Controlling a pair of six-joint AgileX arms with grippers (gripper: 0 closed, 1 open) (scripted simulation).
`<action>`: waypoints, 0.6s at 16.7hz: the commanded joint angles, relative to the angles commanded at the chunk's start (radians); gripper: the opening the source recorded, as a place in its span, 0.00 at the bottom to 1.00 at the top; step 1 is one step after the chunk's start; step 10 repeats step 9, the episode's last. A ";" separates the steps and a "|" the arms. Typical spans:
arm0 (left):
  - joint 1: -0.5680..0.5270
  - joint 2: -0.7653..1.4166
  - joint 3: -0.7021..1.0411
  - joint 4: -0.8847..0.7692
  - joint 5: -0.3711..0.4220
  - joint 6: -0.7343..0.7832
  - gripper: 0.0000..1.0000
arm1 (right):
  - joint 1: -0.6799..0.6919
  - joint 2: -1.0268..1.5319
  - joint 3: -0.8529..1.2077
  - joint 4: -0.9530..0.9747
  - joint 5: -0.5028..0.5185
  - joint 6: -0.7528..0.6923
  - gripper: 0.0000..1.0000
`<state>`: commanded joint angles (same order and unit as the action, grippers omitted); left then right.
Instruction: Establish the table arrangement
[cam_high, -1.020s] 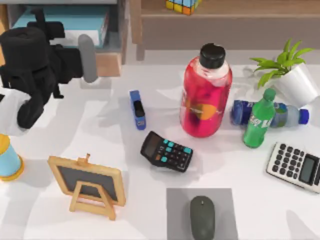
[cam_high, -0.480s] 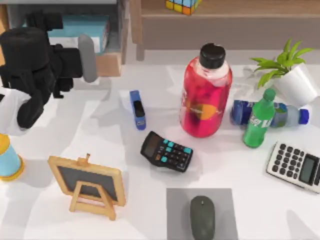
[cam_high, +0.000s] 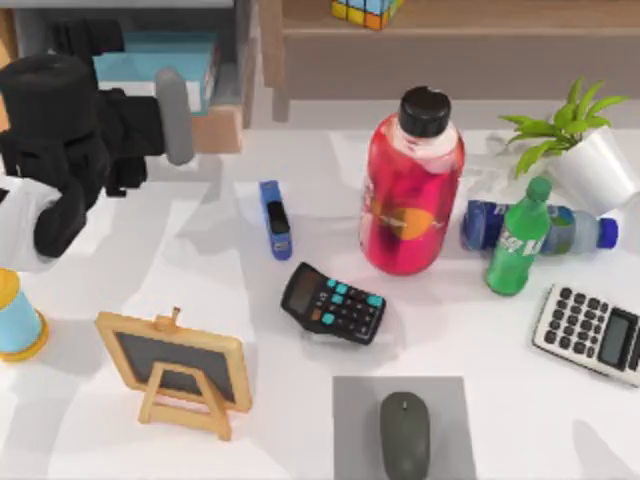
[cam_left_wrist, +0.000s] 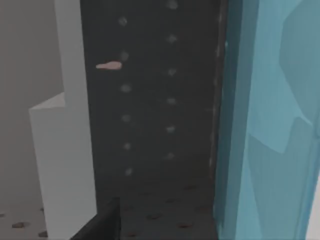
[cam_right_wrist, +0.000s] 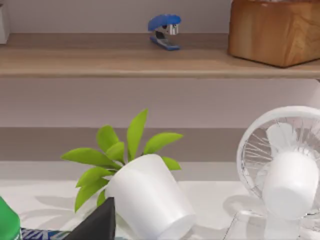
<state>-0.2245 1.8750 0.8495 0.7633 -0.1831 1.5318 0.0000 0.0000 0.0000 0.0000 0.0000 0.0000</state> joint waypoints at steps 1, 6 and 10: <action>0.000 -0.012 -0.012 0.005 -0.005 0.000 1.00 | 0.000 0.000 0.000 0.000 0.000 0.000 1.00; -0.018 -0.116 -0.146 0.040 -0.024 -0.006 1.00 | 0.000 0.000 0.000 0.000 0.000 0.000 1.00; -0.031 -0.149 -0.201 0.050 -0.031 -0.009 1.00 | 0.000 0.000 0.000 0.000 0.000 0.000 1.00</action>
